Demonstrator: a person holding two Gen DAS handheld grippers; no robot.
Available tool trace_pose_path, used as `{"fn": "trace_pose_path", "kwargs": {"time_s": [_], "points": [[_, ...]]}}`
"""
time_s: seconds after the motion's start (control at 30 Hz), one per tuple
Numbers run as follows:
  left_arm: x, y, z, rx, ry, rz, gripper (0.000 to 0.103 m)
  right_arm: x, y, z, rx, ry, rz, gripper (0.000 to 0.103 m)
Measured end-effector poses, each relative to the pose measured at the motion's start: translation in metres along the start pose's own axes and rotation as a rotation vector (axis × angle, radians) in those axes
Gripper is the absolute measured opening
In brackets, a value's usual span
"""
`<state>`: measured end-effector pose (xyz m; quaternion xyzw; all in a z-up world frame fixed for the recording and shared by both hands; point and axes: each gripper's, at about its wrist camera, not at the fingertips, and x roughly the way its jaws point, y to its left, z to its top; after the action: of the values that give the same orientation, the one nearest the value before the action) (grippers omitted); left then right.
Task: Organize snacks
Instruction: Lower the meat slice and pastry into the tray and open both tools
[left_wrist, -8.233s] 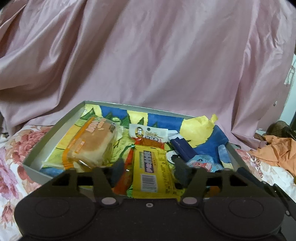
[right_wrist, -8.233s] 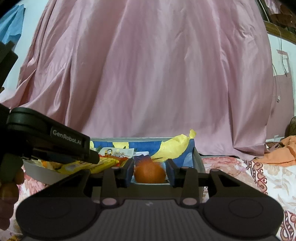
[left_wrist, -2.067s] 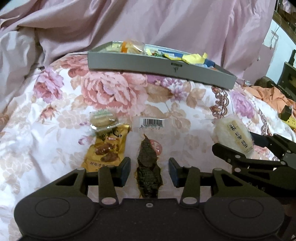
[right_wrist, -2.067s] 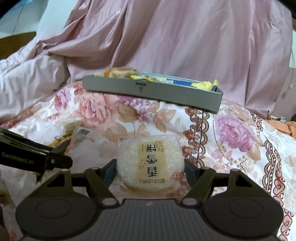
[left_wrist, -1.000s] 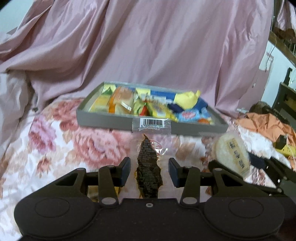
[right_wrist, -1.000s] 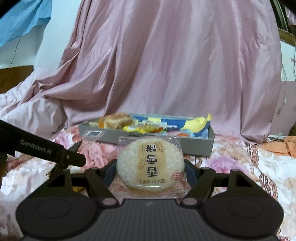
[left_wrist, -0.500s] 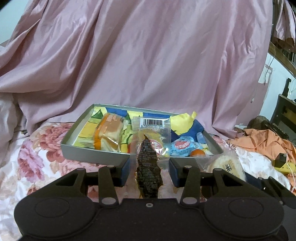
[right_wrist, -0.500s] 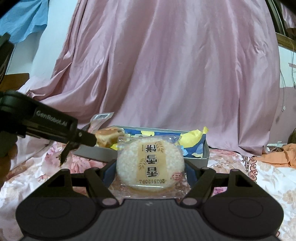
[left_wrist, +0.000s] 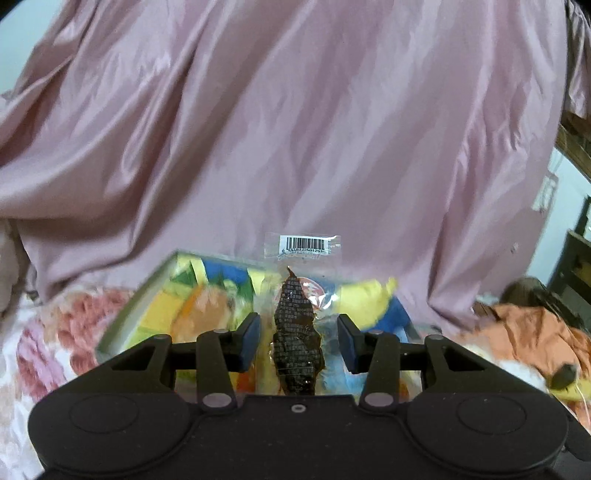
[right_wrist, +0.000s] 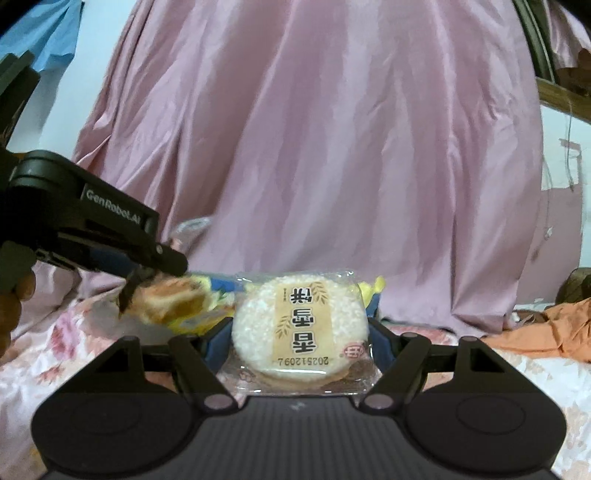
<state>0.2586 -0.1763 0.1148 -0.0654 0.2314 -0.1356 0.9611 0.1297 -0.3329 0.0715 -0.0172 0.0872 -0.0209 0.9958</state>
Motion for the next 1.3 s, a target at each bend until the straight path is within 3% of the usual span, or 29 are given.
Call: {"fn": "trace_pose_path", "kwargs": {"time_s": [0.4,0.77,1.17,1.23,1.3], "points": [[0.047,-0.012,0.026,-0.053,0.014,0.015,0.047,0.037,-0.017,0.004,0.008,-0.009,-0.029,0.078],[0.081,-0.012,0.017,-0.027,0.076,0.000,0.047,0.061,-0.025,-0.009,0.041,0.041,-0.011,0.078],[0.093,-0.019,0.006,0.014,0.110,-0.011,0.047,0.073,-0.023,-0.010,0.048,0.049,0.002,0.079],[0.092,-0.020,0.005,0.016,0.111,-0.006,0.053,0.074,-0.023,-0.010,0.050,0.055,0.008,0.081],[0.088,-0.019,0.005,0.006,0.107,-0.004,0.065,0.072,-0.024,-0.011,0.048,0.055,0.004,0.088]]}}
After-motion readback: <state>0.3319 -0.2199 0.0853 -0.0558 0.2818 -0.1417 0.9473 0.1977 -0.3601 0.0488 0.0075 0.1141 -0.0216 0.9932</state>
